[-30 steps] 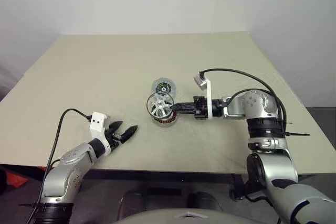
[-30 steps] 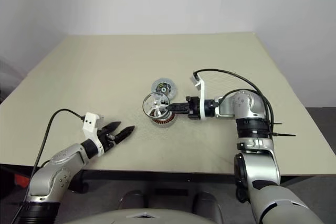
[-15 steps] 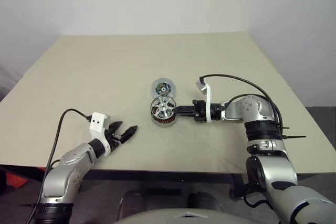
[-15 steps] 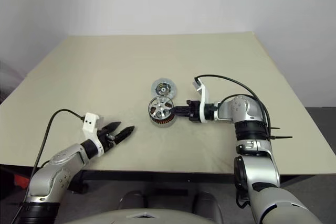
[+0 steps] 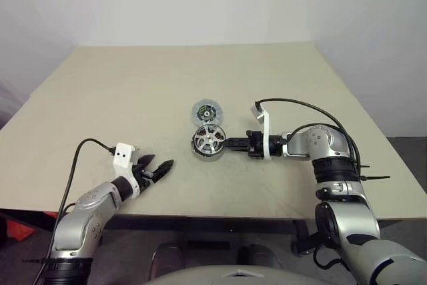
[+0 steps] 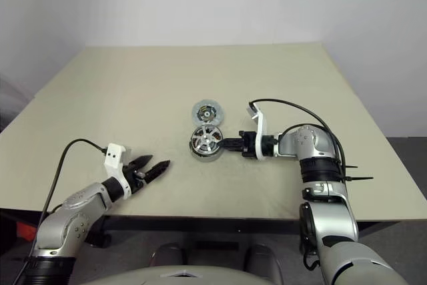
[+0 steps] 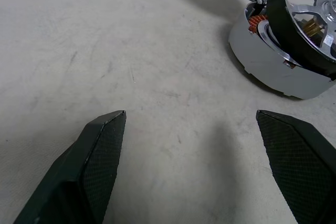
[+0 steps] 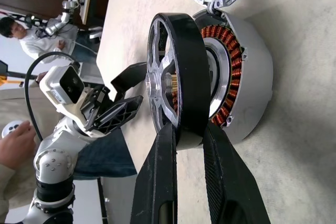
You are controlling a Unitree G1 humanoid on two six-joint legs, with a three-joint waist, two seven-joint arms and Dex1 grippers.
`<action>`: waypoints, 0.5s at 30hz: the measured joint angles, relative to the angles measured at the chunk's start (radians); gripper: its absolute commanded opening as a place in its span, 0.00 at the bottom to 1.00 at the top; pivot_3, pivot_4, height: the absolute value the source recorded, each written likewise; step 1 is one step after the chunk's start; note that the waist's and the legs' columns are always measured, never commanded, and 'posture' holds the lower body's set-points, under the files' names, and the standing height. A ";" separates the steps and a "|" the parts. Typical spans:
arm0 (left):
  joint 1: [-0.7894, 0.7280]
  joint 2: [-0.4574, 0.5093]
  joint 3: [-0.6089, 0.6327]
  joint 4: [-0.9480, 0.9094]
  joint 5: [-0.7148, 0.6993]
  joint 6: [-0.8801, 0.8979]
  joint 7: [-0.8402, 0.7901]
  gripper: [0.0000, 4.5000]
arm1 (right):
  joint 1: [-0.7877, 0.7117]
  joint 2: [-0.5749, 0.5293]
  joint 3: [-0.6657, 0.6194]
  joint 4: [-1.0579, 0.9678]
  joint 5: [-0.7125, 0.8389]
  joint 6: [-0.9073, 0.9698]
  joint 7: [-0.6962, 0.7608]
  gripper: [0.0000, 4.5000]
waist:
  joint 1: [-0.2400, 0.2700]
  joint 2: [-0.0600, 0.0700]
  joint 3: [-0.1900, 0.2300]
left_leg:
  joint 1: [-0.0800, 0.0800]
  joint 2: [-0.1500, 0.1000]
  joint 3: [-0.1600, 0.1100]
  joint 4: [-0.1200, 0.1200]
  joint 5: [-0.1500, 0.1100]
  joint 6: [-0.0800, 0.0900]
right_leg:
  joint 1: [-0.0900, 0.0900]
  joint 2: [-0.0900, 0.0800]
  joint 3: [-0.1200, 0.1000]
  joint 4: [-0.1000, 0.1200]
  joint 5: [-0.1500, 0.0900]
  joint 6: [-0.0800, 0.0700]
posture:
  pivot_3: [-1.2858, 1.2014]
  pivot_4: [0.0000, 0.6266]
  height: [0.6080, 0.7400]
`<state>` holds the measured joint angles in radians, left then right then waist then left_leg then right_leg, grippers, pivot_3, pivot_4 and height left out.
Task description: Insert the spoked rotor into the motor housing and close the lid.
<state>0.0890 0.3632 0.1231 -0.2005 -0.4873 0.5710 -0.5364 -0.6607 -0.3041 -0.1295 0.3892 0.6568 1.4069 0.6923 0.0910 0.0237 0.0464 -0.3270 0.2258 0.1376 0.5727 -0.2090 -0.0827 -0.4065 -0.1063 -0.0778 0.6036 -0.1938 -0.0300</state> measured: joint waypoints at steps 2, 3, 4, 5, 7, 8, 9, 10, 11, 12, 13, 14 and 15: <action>0.000 0.000 0.000 0.000 0.000 0.000 0.000 0.95 | 0.000 0.001 0.006 0.000 -0.001 -0.007 0.000 0.09 | 0.000 0.000 0.000 | 0.000 0.000 0.000 0.000 0.000 0.000 | 0.000 0.000 0.000 0.000 0.000 0.000 | 0.52 0.00 1.00; 0.000 0.000 0.000 0.000 0.000 0.000 0.001 0.95 | 0.000 0.002 0.007 0.000 -0.001 -0.009 0.000 0.09 | 0.000 0.000 0.000 | 0.000 0.000 0.000 0.000 0.000 0.000 | 0.000 0.000 0.000 0.001 0.000 0.000 | 0.52 0.00 1.00; 0.001 0.000 0.001 0.000 0.000 0.000 0.001 0.95 | 0.000 0.002 0.008 0.000 -0.002 -0.011 0.000 0.09 | 0.000 0.000 0.000 | 0.000 0.000 0.000 0.000 0.000 0.000 | 0.000 0.000 0.000 0.001 0.000 0.000 | 0.52 0.00 1.00; 0.001 0.000 0.001 0.000 0.000 0.000 0.001 0.95 | 0.000 0.002 0.010 0.000 -0.002 -0.012 0.001 0.09 | 0.000 -0.001 0.000 | 0.000 0.000 0.000 0.000 0.000 0.000 | 0.000 0.000 0.000 0.001 0.000 0.000 | 0.52 0.00 1.00; 0.002 0.000 0.001 -0.001 0.000 0.000 0.003 0.95 | 0.000 0.002 0.016 0.000 -0.003 -0.018 0.002 0.09 | -0.001 -0.001 -0.001 | 0.001 0.000 0.000 0.000 0.000 0.000 | 0.000 0.000 0.000 0.001 0.000 0.000 | 0.52 0.00 1.00; 0.003 0.000 0.001 -0.001 0.000 0.000 0.004 0.95 | 0.000 0.002 0.018 0.000 -0.003 -0.022 0.003 0.09 | -0.001 -0.001 -0.001 | 0.001 0.000 0.000 0.000 0.000 0.000 | 0.000 0.000 0.000 0.001 0.000 0.000 | 0.52 0.00 1.00; 0.003 0.000 0.001 -0.002 0.000 0.000 0.005 0.95 | 0.000 0.002 0.020 0.001 -0.005 -0.026 0.004 0.09 | -0.001 -0.001 -0.001 | 0.001 0.000 0.000 0.000 0.000 0.000 | 0.000 0.000 0.000 0.001 0.000 0.000 | 0.52 0.00 1.00; 0.003 0.000 0.001 -0.002 0.000 0.000 0.006 0.95 | 0.000 0.002 0.023 0.002 -0.006 -0.029 0.005 0.09 | -0.001 -0.001 -0.001 | 0.001 0.000 0.000 0.000 0.000 0.000 | 0.000 0.000 0.000 0.001 0.000 0.000 | 0.52 0.00 1.00; 0.003 0.000 0.001 -0.002 0.000 0.000 0.007 0.95 | 0.000 0.002 0.025 0.005 -0.007 -0.033 0.007 0.09 | -0.001 -0.001 -0.001 | 0.001 0.000 0.000 0.000 0.000 0.000 | 0.000 0.000 0.000 0.001 0.000 0.000 | 0.52 0.00 1.00; 0.003 0.000 0.001 -0.002 -0.001 0.000 0.007 0.95 | 0.000 0.002 0.027 0.009 -0.008 -0.038 0.010 0.09 | -0.001 -0.002 -0.001 | 0.001 0.000 0.000 0.000 0.000 0.000 | 0.000 0.000 0.000 0.001 0.000 0.000 | 0.52 0.00 1.00; 0.004 0.000 0.001 -0.002 -0.001 0.000 0.008 0.95 | 0.000 0.001 0.029 0.012 -0.009 -0.041 0.012 0.09 | -0.001 -0.002 -0.001 | 0.001 0.000 0.000 0.000 0.000 0.000 | 0.000 0.000 0.000 0.001 0.000 0.000 | 0.52 0.00 1.00; 0.004 0.000 0.001 -0.002 -0.001 0.000 0.008 0.95 | 0.000 0.001 0.032 0.014 -0.011 -0.047 0.014 0.09 | -0.002 -0.002 -0.001 | 0.001 0.000 0.000 0.000 0.000 0.000 | 0.000 0.000 0.000 0.001 0.000 0.000 | 0.52 0.00 1.00; 0.004 0.000 0.001 -0.002 -0.001 0.000 0.009 0.95 | 0.000 0.000 0.036 0.017 -0.012 -0.050 0.018 0.09 | -0.002 -0.002 -0.001 | 0.001 0.000 0.000 0.000 0.000 0.000 | 0.000 0.000 0.000 0.001 0.000 0.000 | 0.52 0.00 1.00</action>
<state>0.0925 0.3630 0.1239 -0.2024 -0.4879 0.5710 -0.5276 -0.6609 -0.3040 -0.0935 0.4060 0.6443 1.3568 0.7104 0.0892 0.0217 0.0451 -0.3259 0.2258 0.1379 0.5727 -0.2090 -0.0827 -0.4064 -0.1063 -0.0775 0.6047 -0.1938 -0.0300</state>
